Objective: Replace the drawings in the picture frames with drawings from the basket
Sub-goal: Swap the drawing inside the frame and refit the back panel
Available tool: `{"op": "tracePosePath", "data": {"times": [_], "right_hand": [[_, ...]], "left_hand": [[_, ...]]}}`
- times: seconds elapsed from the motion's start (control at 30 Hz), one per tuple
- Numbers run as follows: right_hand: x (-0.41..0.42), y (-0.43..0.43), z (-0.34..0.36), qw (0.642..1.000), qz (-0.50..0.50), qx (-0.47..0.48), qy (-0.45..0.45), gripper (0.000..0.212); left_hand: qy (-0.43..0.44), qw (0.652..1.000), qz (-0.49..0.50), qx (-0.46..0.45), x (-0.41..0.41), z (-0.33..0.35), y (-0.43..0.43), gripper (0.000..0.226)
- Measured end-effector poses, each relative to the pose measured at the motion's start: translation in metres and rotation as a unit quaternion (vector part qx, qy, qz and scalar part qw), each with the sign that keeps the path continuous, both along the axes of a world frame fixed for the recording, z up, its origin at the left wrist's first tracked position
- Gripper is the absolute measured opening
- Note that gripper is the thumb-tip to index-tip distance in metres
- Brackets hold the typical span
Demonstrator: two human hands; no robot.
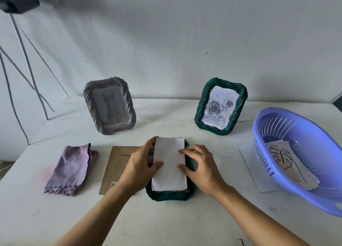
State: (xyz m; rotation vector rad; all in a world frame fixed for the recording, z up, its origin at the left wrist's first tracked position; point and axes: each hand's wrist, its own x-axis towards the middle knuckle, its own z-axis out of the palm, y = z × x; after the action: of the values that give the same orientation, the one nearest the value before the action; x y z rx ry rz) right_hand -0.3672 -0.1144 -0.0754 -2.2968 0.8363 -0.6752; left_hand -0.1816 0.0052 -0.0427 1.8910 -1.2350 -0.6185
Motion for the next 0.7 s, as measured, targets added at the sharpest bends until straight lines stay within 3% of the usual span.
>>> {"op": "tracePosePath", "data": {"times": [0.17, 0.27, 0.37, 0.7], "right_hand": [[0.001, 0.001, -0.005, 1.000, -0.006, -0.020, 0.023, 0.042], [0.000, -0.001, -0.008, 0.998, 0.000, -0.047, 0.037, 0.044], [-0.001, -0.004, -0.010, 0.997, 0.021, -0.066, 0.047, 0.044], [-0.006, -0.003, -0.021, 0.995, 0.033, -0.093, 0.033, 0.040]], "left_hand": [[-0.188, 0.982, -0.029, -0.006, 0.008, -0.022, 0.007, 0.092], [-0.245, 0.970, 0.000, -0.001, 0.008, -0.024, 0.013, 0.072], [-0.272, 0.962, 0.002, 0.011, 0.010, -0.027, 0.018, 0.055], [-0.314, 0.949, -0.001, 0.037, 0.005, -0.042, 0.027, 0.046]]}}
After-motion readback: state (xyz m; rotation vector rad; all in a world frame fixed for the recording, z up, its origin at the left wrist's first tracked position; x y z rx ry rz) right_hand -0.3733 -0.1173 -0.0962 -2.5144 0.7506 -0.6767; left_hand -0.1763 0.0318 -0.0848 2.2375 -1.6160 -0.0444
